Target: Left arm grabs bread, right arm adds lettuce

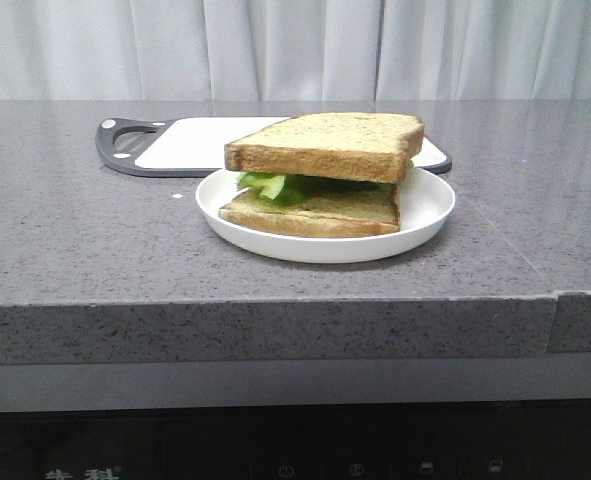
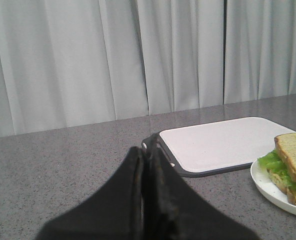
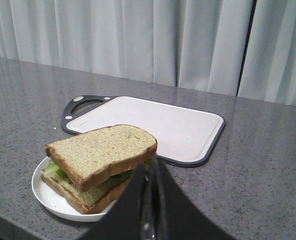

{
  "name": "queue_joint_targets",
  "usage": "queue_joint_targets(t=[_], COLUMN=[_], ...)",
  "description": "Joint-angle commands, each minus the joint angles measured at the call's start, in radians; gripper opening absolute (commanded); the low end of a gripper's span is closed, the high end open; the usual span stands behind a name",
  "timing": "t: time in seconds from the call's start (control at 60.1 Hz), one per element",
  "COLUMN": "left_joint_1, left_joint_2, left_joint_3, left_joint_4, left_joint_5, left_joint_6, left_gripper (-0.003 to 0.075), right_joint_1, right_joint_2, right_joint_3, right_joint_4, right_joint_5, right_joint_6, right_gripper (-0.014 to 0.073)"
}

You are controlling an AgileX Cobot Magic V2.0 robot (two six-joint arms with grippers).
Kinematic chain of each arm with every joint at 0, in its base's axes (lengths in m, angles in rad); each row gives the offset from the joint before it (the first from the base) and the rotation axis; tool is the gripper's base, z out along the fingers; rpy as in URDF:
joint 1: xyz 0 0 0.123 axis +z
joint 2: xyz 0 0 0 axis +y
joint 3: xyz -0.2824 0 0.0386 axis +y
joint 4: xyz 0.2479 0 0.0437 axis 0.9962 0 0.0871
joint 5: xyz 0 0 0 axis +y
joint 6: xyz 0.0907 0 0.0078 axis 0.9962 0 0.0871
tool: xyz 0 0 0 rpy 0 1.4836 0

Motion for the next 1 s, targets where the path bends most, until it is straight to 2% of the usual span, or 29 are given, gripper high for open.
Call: queue_joint_targets(t=[0.0, 0.116, 0.216, 0.25, 0.333, 0.383, 0.416, 0.715, 0.982], left_joint_1=[-0.009, -0.009, -0.009, -0.007, -0.005, -0.005, -0.005, -0.005, -0.002], left_joint_2=[0.003, 0.003, 0.003, 0.003, 0.003, 0.003, 0.003, -0.022, -0.020], left_joint_3=[-0.027, -0.027, -0.020, -0.020, -0.016, -0.011, -0.007, 0.164, 0.296], left_joint_4=[-0.016, -0.013, 0.056, 0.133, 0.464, 0.599, 0.642, 0.654, 0.643], left_joint_5=[-0.057, -0.058, -0.080, -0.076, -0.076, -0.076, -0.076, -0.224, -0.291], left_joint_6=[-0.009, -0.009, -0.018, -0.103, -0.520, -0.673, -0.705, -0.703, -0.703], left_gripper=[-0.0021, -0.0020, -0.0020, -0.0020, -0.0020, -0.0020, -0.0020, -0.0020, -0.0020], right_joint_1=[-0.005, -0.005, -0.005, -0.005, -0.005, -0.005, -0.005, -0.005, -0.005], right_joint_2=[0.007, 0.007, 0.007, 0.007, 0.007, 0.007, 0.007, 0.007, 0.007], right_joint_3=[-0.028, -0.028, -0.028, -0.028, -0.028, -0.028, -0.028, -0.028, -0.028], right_joint_4=[-0.011, -0.011, -0.011, -0.011, -0.011, -0.011, -0.011, -0.011, -0.011], right_joint_5=[-0.072, -0.072, -0.072, -0.072, -0.072, -0.072, -0.072, -0.072, -0.072], right_joint_6=[-0.009, -0.009, -0.009, -0.009, -0.009, -0.009, -0.009, -0.009, -0.009], right_gripper=[-0.0062, -0.0062, -0.0062, -0.0062, -0.0062, -0.0062, -0.0062, -0.0062, -0.0062])
